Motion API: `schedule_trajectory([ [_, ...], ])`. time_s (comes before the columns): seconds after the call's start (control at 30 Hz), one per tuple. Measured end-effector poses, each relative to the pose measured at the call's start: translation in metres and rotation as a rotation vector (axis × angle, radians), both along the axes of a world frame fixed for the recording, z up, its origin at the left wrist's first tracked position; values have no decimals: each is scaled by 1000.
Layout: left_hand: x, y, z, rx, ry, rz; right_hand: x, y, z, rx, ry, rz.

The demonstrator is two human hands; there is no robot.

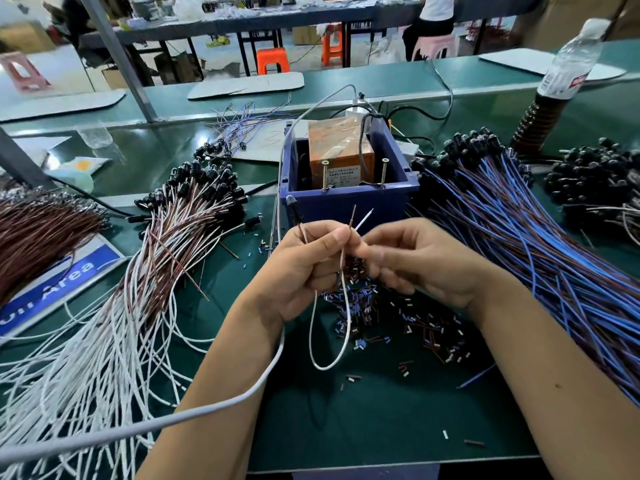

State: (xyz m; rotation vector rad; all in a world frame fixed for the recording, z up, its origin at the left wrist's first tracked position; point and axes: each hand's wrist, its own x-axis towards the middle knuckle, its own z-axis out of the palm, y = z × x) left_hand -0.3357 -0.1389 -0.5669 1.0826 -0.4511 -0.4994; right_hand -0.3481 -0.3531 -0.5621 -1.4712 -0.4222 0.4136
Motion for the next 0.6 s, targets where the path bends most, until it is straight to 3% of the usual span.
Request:
schedule_trajectory([
  [0.1,2,1,0,-4,35,-8,4,-1,-2,181,41,-129],
  [0.3,2,1,-1,46,85,-35,5,7,-5,199,-38,-349],
  [0.6,3,-5,-4,-96,57,2,0,22,-6,192,-7,-251],
])
